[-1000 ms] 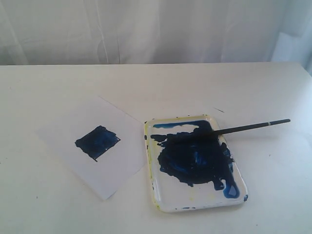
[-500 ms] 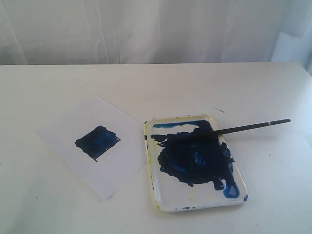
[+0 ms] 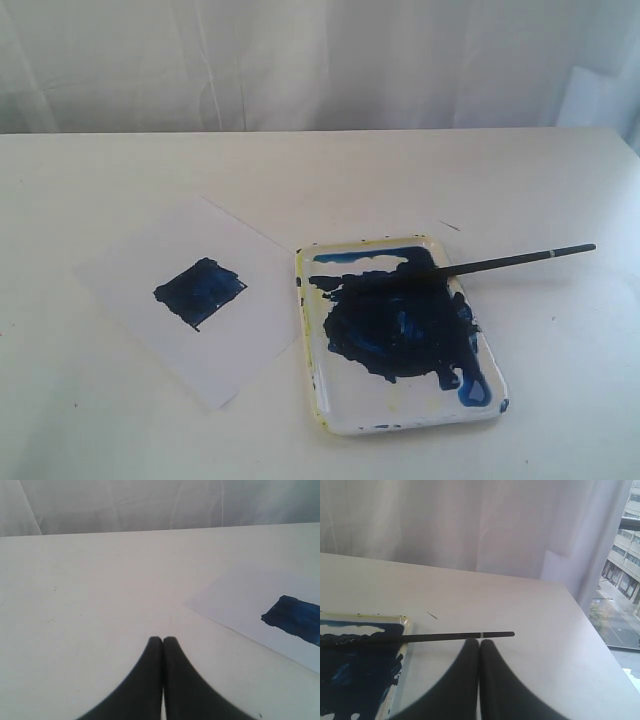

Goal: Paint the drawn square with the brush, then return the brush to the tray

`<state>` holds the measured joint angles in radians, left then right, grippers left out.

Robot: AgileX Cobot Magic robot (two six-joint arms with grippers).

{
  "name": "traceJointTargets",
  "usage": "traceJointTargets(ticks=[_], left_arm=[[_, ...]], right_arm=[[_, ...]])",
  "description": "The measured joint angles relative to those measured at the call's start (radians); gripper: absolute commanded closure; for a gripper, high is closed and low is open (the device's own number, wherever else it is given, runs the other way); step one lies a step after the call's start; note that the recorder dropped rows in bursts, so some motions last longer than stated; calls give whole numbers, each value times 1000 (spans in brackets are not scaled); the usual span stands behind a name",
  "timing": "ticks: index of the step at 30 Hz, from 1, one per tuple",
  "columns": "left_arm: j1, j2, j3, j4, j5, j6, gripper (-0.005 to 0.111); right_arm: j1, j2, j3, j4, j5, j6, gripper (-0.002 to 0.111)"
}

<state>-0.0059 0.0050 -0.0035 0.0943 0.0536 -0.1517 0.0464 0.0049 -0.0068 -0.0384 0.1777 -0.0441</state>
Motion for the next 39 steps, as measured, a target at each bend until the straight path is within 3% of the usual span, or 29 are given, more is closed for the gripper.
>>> traceJointTargets(ticks=[39], left_arm=[[0,0,0,0,2,0,107]], right_arm=[[-47,0,0,0,4,0,108]])
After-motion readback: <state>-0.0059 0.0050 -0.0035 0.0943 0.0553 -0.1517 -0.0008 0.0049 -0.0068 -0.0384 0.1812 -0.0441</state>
